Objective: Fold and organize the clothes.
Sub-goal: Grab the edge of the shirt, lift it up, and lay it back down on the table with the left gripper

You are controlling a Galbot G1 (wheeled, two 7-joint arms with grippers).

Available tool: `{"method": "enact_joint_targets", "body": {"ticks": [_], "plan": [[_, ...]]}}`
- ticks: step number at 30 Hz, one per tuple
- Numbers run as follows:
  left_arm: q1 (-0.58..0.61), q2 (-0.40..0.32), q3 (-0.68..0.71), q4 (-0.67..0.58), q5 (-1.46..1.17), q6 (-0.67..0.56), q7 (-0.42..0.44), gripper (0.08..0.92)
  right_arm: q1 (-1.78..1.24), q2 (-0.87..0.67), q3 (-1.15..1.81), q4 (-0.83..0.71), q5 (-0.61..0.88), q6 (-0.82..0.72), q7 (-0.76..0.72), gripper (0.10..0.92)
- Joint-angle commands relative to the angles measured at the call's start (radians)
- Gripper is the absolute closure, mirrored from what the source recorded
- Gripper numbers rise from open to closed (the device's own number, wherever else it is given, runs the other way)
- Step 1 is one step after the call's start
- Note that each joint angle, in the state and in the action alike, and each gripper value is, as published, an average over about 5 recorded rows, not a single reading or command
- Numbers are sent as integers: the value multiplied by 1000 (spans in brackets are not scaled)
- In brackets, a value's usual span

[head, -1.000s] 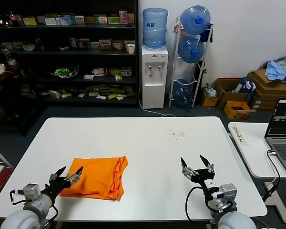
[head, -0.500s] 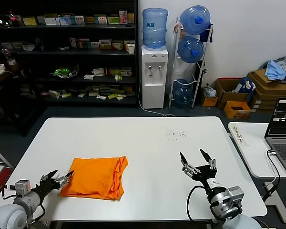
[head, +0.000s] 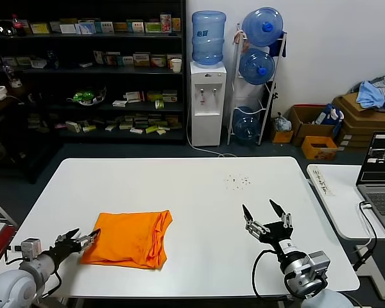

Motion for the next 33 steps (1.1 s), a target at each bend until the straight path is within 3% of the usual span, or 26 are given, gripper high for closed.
{"method": "enact_joint_targets", "body": {"ticks": [1, 9, 12, 33], "plan": [[-3, -1, 8, 15, -7, 7, 7, 177, 2, -1, 1, 1, -3, 1, -4, 203], [-11, -13, 25, 9, 10, 4, 2, 179, 0, -2, 4, 0, -3, 0, -2, 203], [-8, -15, 30, 7, 14, 4, 1, 225, 1, -1, 4, -1, -3, -1, -2, 203], [4, -71, 20, -54, 24, -31, -13, 830, 1, 9, 0, -7, -8, -1, -1, 203]]}}
